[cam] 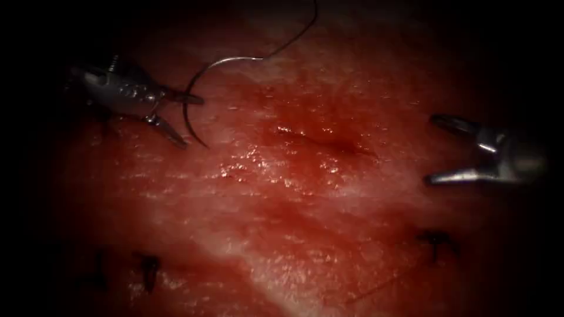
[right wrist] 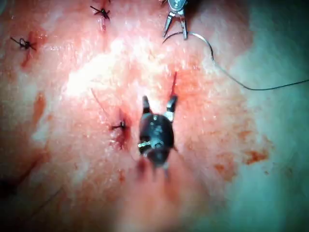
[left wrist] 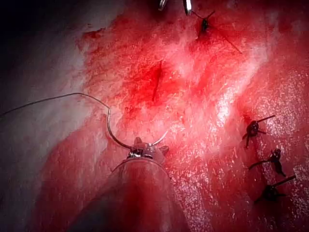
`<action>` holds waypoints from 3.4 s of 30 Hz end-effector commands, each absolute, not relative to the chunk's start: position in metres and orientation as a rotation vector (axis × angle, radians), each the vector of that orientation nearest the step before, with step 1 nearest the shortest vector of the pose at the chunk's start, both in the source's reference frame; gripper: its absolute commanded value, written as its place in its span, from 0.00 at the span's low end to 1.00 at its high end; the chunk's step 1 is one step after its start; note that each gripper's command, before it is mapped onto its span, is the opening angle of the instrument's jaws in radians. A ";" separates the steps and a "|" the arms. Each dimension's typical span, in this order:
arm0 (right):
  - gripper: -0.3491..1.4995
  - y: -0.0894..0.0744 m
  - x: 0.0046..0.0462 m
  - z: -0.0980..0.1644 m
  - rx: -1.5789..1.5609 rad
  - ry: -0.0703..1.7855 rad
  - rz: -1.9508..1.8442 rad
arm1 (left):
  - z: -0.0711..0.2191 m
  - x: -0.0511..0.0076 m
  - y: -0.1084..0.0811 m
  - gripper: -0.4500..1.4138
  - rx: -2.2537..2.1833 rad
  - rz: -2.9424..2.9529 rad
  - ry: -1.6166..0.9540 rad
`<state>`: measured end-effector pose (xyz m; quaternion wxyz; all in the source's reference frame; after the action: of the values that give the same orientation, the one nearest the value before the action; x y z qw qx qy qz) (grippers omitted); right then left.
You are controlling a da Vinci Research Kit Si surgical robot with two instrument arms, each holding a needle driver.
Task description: Wound Closure
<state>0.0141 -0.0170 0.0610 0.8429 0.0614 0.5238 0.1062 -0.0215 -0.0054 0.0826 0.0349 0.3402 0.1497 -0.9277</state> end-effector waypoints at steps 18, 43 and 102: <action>0.67 -0.018 0.0160 0.062 0.136 1.121 0.215 | 0.083 -0.0239 -0.007 0.00 0.986 -2.871 0.389; 0.49 -0.012 0.0168 0.067 0.443 1.323 0.666 | 0.073 -0.0268 -0.006 0.00 1.763 -2.441 0.261; 0.48 -0.014 0.0309 0.067 0.838 1.532 0.886 | 0.072 -0.0340 -0.011 0.00 2.172 -1.864 0.248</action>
<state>0.0301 -0.0135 0.0663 0.5590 0.3537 0.6490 0.3758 -0.0334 -0.0100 0.0712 0.1343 0.7489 0.0851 -0.6433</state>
